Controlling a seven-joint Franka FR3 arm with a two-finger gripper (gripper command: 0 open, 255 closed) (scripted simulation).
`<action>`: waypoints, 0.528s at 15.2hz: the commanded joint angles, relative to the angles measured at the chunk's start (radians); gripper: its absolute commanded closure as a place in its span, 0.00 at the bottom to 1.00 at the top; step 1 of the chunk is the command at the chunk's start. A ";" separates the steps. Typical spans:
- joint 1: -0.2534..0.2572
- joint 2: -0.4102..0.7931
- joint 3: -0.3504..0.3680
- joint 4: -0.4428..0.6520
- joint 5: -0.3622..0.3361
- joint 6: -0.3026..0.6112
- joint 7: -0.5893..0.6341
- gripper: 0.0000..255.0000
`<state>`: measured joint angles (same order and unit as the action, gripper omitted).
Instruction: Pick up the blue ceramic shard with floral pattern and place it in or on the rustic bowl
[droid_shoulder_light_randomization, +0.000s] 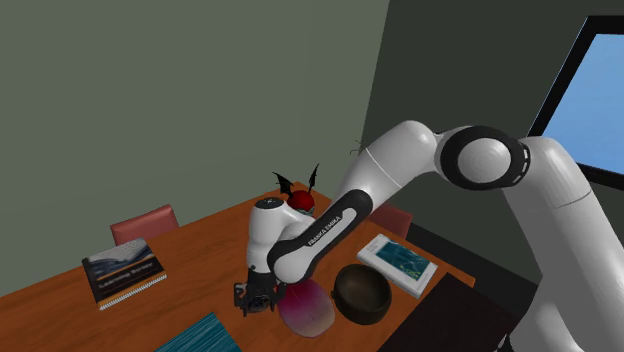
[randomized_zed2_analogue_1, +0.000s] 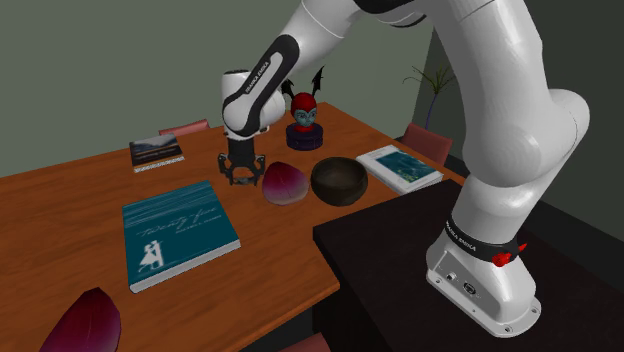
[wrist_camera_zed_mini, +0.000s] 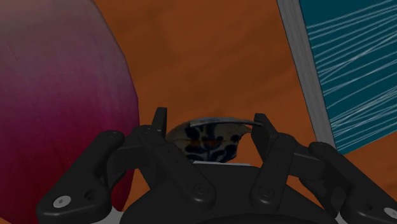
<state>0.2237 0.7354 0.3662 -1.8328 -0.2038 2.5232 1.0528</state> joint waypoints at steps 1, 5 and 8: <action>-0.008 -0.023 0.008 -0.004 0.007 -0.019 -0.005 1.00; -0.020 -0.065 0.023 -0.014 0.021 -0.052 -0.009 1.00; -0.028 -0.096 0.034 -0.018 0.032 -0.077 -0.013 1.00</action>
<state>0.2000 0.6507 0.3964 -1.8488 -0.1759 2.4550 1.0426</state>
